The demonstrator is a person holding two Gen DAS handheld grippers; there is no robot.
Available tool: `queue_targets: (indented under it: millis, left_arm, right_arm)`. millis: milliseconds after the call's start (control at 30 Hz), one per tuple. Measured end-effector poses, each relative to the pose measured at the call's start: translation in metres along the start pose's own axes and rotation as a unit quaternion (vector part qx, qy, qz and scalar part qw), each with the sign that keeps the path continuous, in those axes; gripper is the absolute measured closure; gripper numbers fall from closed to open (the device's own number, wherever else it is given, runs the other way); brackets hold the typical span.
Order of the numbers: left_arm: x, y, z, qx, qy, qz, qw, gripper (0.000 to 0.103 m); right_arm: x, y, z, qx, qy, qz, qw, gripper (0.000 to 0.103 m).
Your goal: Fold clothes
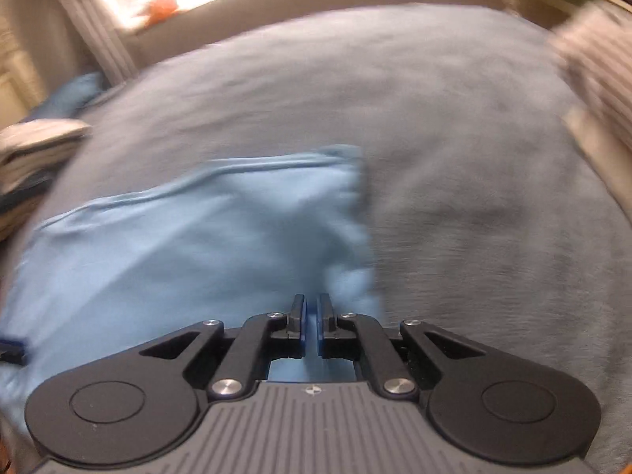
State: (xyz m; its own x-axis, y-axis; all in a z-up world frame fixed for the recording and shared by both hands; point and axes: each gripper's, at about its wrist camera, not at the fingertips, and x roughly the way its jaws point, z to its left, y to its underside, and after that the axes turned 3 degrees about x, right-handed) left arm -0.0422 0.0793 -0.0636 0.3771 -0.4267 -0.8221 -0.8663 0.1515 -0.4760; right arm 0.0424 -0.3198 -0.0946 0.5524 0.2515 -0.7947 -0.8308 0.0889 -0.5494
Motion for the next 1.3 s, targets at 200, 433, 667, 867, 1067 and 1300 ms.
queue_targets:
  millis: [200, 433, 667, 867, 1067, 1300]
  left_arm:
    - [0.002, -0.014, 0.016, -0.034, 0.001, -0.019, 0.9993, 0.082]
    - [0.012, -0.033, 0.041, -0.069, -0.037, -0.046, 0.9959, 0.082]
    - [0.014, -0.058, 0.065, -0.082, -0.068, -0.074, 0.9916, 0.082]
    - [0.025, -0.067, 0.083, -0.076, -0.129, -0.121, 0.9813, 0.081]
    - [0.012, -0.071, 0.086, -0.085, -0.114, -0.153, 0.978, 0.081]
    - [0.015, -0.069, 0.125, -0.153, -0.152, -0.157, 0.9638, 0.081]
  right_arm:
    - [-0.018, -0.031, -0.015, 0.1, -0.004, -0.019, 0.995, 0.096]
    - [0.036, -0.051, -0.009, 0.133, -0.027, 0.016, 0.991, 0.096]
    - [0.03, -0.07, 0.017, 0.091, -0.054, -0.013, 0.994, 0.089]
    - [0.063, -0.083, 0.012, 0.122, 0.0, -0.012, 0.992, 0.089]
    - [0.04, -0.083, 0.028, 0.115, -0.086, 0.0, 0.99, 0.089]
    - [0.067, -0.084, -0.001, 0.184, -0.057, 0.004, 0.981, 0.091]
